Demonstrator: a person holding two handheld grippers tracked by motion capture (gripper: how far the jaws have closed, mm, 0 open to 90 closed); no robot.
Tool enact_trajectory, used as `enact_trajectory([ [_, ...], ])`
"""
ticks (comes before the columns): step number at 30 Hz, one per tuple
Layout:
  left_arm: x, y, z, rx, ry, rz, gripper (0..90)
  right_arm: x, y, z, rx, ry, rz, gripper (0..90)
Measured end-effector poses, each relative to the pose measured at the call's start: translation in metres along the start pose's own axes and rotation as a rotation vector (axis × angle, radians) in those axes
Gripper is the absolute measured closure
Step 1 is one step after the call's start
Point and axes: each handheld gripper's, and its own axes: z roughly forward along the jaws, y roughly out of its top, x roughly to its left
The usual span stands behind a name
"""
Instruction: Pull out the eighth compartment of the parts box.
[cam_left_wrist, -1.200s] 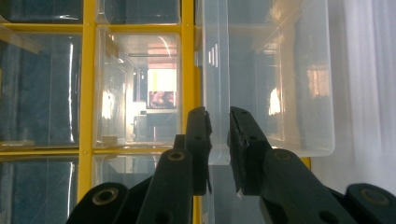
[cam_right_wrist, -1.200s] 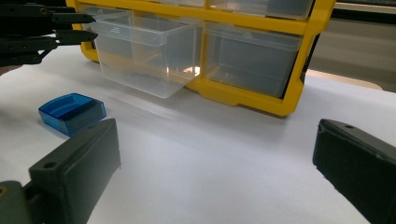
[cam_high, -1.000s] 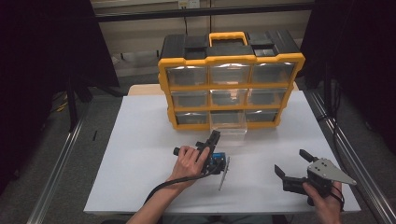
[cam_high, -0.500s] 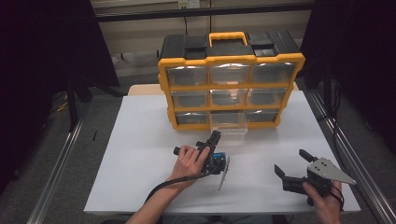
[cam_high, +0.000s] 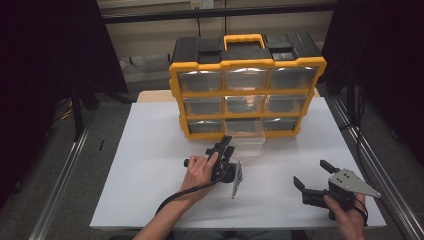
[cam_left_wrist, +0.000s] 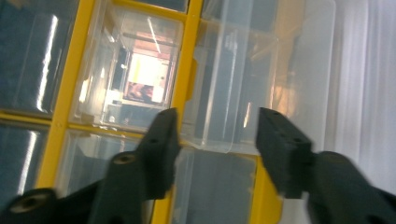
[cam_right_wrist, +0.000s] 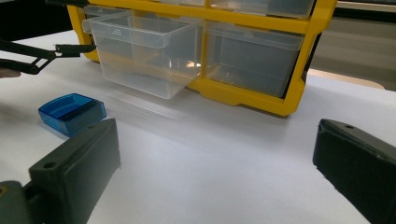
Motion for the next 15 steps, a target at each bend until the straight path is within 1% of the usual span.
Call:
enact_trajectory([
  [1, 0.001, -0.001, 0.000, -0.012, -0.002, -0.041, 41.3, 0.000, 0.000, 0.000, 0.001, -0.001, 0.001, 0.6],
  [2, -0.002, -0.001, 0.003, -0.066, 0.006, -0.131, 37.4, 0.000, 0.000, 0.000, 0.001, -0.001, 0.000, 0.6],
  [3, 0.001, -0.002, 0.003, -0.058, 0.001, -0.166, 32.9, 0.000, 0.000, 0.000, 0.000, -0.002, -0.001, 0.6],
  [4, 0.001, -0.002, 0.002, -0.058, 0.008, -0.191, 29.0, 0.000, 0.000, 0.000, -0.001, -0.001, -0.002, 0.6],
  [5, 0.005, -0.004, 0.001, -0.069, -0.001, -0.213, 28.0, 0.000, 0.000, -0.001, 0.000, 0.001, -0.001, 0.6],
  [6, 0.006, -0.005, 0.000, -0.066, -0.012, -0.250, 26.7, 0.000, 0.000, -0.001, -0.002, -0.002, 0.000, 0.6],
  [7, 0.008, -0.008, -0.001, -0.058, -0.005, -0.285, 24.3, 0.000, 0.000, -0.001, -0.001, 0.000, 0.001, 0.6],
  [8, 0.010, -0.010, -0.002, -0.063, -0.006, -0.304, 20.7, 0.000, 0.000, -0.001, -0.003, 0.000, 0.003, 0.6],
  [10, 0.011, -0.016, -0.003, -0.061, -0.056, -0.377, 17.5, 0.000, 0.000, -0.001, -0.001, -0.003, 0.006, 0.6],
  [11, 0.012, -0.019, -0.004, -0.068, -0.055, -0.410, 17.0, 0.000, 0.000, -0.001, -0.001, -0.005, 0.005, 0.6],
  [12, 0.012, -0.022, -0.005, -0.070, -0.071, -0.446, 16.2, 0.000, 0.000, -0.001, -0.001, -0.005, 0.005, 0.6],
  [13, 0.015, -0.027, -0.006, -0.080, -0.073, -0.483, 15.3, 0.000, 0.000, -0.001, -0.001, -0.005, 0.005, 0.6],
  [14, 0.016, -0.031, -0.007, -0.084, -0.098, -0.533, 15.3, 0.000, 0.000, -0.001, -0.001, -0.005, 0.006, 0.5],
  [15, 0.017, -0.035, -0.008, -0.087, -0.129, -0.596, 15.7, 0.000, 0.000, 0.000, 0.000, -0.006, 0.005, 0.5],
])
